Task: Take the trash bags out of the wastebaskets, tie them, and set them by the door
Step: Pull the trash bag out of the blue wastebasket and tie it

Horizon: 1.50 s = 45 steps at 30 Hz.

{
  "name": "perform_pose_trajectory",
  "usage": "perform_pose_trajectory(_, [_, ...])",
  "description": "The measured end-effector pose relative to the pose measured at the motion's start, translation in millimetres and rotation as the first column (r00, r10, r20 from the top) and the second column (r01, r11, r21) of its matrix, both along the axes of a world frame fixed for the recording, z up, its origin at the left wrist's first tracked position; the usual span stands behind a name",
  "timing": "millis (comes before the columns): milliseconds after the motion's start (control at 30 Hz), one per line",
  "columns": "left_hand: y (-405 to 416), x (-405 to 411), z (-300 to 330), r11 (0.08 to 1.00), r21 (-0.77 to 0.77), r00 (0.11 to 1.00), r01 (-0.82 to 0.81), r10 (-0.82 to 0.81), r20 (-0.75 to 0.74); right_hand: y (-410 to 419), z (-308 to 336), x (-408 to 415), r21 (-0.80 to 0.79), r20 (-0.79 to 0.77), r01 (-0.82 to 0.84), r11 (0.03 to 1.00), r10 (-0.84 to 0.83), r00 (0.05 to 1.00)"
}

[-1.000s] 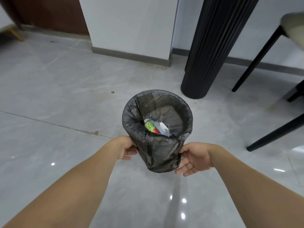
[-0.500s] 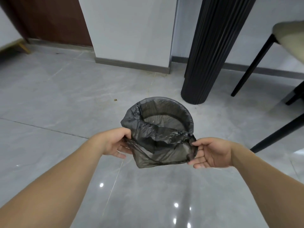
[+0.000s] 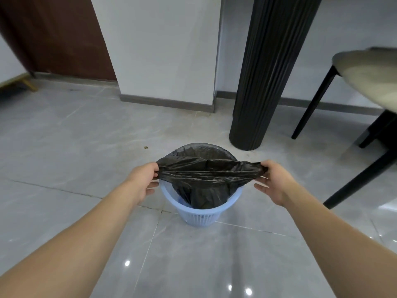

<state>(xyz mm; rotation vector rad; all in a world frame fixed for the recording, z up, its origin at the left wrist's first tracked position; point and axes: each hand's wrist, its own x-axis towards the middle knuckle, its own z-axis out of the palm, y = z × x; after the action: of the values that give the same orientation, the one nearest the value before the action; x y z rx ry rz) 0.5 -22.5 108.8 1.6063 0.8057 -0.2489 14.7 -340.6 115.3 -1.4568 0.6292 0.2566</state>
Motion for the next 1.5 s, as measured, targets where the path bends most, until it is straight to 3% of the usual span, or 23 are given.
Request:
perform_pose_trajectory(200, [-8,15,7,0.992,-0.077,0.973,-0.101,0.115,0.198,36,12,20,-0.020,0.121,0.059,0.998,-0.056,0.991])
perform_pose_trajectory(333, [-13,19,15,0.979,-0.201,0.915,-0.018,0.096,0.391,48,23,26,0.150,0.236,0.018,0.989,-0.054,0.970])
perform_pose_trajectory(400, [-12,22,19,0.940,-0.339,0.870,0.036,0.138,0.474,50,28,28,0.284,0.266,-0.022,0.959,-0.057,0.962])
perform_pose_trajectory(500, [-10,24,29,0.833,-0.545,0.855,0.097,0.211,0.474,48,34,28,0.421,0.268,-0.044,0.906,-0.078,0.960])
perform_pose_trajectory(633, [-15,19,35,0.808,-0.587,0.861,0.052,0.261,0.436,38,34,32,0.511,0.275,0.035,0.859,-0.202,0.940])
perform_pose_trajectory(700, [-14,21,30,0.868,-0.497,0.896,-0.009,0.228,0.382,32,32,36,0.390,0.261,0.057,0.919,-0.170,0.950])
perform_pose_trajectory(733, [-14,22,27,0.927,-0.376,0.919,-0.018,0.163,0.358,30,32,37,0.271,0.238,0.047,0.961,-0.114,0.964])
perform_pose_trajectory(800, [-13,25,21,0.998,0.023,0.950,0.055,-0.060,0.306,28,35,36,-0.003,0.194,-0.008,1.000,0.008,0.981])
perform_pose_trajectory(867, [-14,24,17,0.903,0.376,0.936,0.207,-0.295,0.193,29,36,36,-0.258,0.215,-0.071,0.964,0.129,0.968])
perform_pose_trajectory(933, [-17,20,17,0.789,0.512,0.906,0.340,-0.420,0.046,29,33,38,-0.488,0.206,-0.145,0.861,0.275,0.939])
perform_pose_trajectory(1000, [-19,17,17,0.654,0.616,0.866,0.440,-0.490,-0.098,31,32,35,-0.657,0.076,-0.270,0.704,0.418,0.905])
perform_pose_trajectory(1067, [-19,18,14,0.525,0.709,0.840,0.470,-0.514,-0.177,33,31,33,-0.757,-0.120,-0.446,0.477,0.570,0.813])
perform_pose_trajectory(1133, [-18,19,12,0.475,0.776,0.850,0.415,-0.506,-0.144,37,25,32,-0.824,-0.280,-0.520,0.225,0.637,0.719])
perform_pose_trajectory(1167, [-17,21,11,0.477,0.799,0.858,0.367,-0.505,-0.092,38,22,32,-0.848,-0.312,-0.507,0.155,0.628,0.713])
perform_pose_trajectory(1233, [-15,24,12,0.562,0.793,0.872,0.234,-0.482,0.085,40,20,32,-0.875,-0.294,-0.461,0.151,0.590,0.752])
perform_pose_trajectory(1400, [-9,23,21,0.793,0.608,0.791,0.042,-0.398,0.464,32,27,36,-0.887,-0.090,-0.321,0.333,0.557,0.826])
perform_pose_trajectory(1500, [-12,15,32,0.900,0.436,0.753,-0.005,-0.284,0.593,28,28,31,-0.876,-0.260,-0.449,0.175,0.611,0.747])
